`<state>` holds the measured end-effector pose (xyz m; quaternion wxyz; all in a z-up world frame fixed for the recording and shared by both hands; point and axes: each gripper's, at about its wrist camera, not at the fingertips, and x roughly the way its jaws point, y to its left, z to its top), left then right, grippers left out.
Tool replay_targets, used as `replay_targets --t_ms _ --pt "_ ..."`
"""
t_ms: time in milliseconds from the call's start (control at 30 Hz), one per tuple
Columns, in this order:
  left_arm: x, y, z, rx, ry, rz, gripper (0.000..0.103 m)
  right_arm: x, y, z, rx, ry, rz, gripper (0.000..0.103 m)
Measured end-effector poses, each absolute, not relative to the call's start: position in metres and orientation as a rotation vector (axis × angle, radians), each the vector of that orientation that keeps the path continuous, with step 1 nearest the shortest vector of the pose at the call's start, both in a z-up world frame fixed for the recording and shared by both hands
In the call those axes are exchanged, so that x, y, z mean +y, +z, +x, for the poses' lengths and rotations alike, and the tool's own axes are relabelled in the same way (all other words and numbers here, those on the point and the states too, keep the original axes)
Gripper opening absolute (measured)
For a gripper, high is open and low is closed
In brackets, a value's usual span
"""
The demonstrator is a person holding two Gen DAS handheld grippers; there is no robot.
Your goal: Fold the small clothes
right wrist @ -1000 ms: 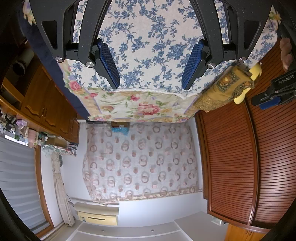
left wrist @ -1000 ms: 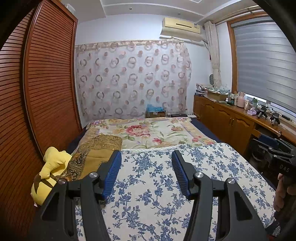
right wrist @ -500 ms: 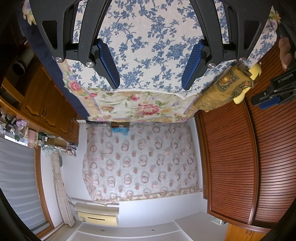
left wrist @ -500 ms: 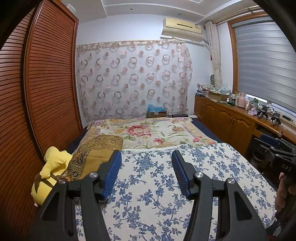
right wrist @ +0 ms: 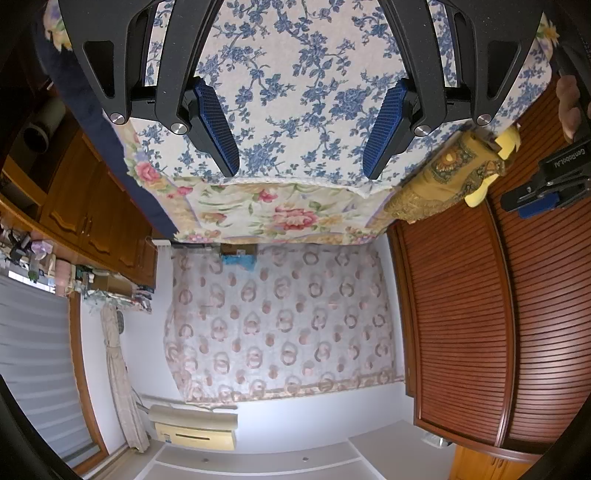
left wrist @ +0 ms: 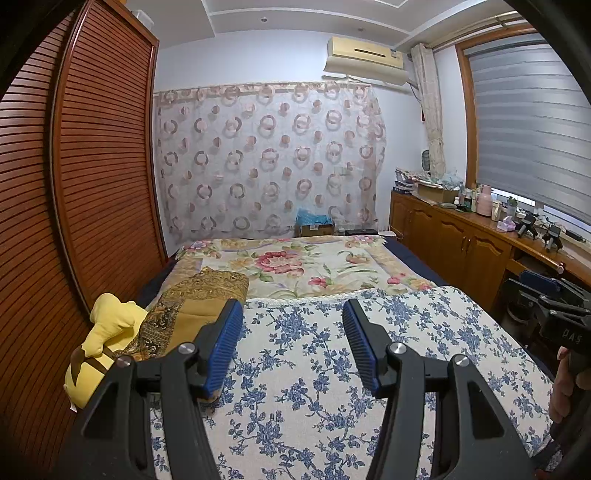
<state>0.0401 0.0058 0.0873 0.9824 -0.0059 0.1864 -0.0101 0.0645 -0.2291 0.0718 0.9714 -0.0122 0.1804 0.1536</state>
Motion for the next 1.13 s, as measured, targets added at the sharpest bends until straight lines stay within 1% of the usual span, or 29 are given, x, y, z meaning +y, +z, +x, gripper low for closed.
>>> replay_targets --t_ms 1133 --pt "0.0077 0.0875 0.0392 0.373 -0.021 -0.012 0.056 -0.2295 0.0715 0.0646 0.365 0.310 -0.022 0.072"
